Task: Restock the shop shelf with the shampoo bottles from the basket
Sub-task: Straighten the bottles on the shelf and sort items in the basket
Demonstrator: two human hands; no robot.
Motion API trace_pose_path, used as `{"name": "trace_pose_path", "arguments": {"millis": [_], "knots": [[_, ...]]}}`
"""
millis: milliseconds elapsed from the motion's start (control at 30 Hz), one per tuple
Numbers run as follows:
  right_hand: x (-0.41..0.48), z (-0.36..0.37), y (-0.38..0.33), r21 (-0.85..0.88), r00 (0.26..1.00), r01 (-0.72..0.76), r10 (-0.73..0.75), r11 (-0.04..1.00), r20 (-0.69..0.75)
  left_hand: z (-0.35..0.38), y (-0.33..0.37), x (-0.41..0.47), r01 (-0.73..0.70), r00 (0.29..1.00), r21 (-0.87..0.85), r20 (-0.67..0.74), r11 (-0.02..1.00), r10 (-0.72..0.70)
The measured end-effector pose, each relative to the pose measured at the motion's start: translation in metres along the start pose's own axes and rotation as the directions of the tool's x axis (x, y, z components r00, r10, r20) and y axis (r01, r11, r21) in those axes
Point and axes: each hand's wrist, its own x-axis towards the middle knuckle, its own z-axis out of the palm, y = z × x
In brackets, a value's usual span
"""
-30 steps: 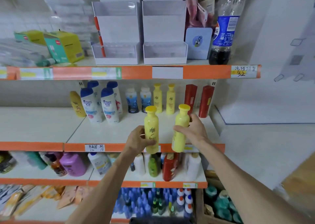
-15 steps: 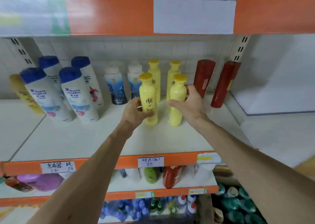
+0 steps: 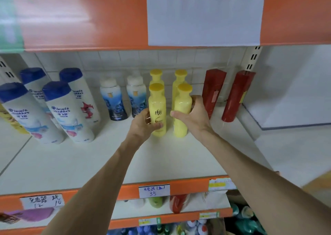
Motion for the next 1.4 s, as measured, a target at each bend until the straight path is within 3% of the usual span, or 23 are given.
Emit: {"name": "trace_pose_path", "arguments": {"millis": [233,300,467,667,900,1400], "knots": [[0.007,-0.012,0.011,-0.004,0.960,-0.123,0.120,0.992,0.254,-0.003,0.001,0.003,-0.001,0.999,0.065,0.034,0.998,-0.001],[0.008,-0.015,0.014,-0.002,0.965,-0.109,0.106,0.994,0.240,-0.003,0.001,0.003,0.001,0.999,0.070,0.040,0.998,-0.004],[0.009,-0.001,0.015,-0.132,0.993,-0.113,0.116,0.985,0.013,-0.004,0.002,0.004,0.010,0.999,0.094,0.040,0.996,-0.014],[0.003,-0.016,0.041,-0.053,0.941,-0.185,0.193,0.981,0.279,-0.004,0.001,0.006,0.025,0.999,0.098,0.042,0.995,-0.029],[-0.001,0.002,0.045,-0.022,0.986,-0.129,0.130,0.991,0.101,-0.007,0.000,0.008,0.015,0.998,0.095,0.054,0.995,-0.021],[0.005,0.004,0.061,0.143,0.976,-0.106,0.076,0.984,0.203,-0.004,0.000,0.005,-0.016,0.997,0.040,0.070,0.999,0.013]]}}
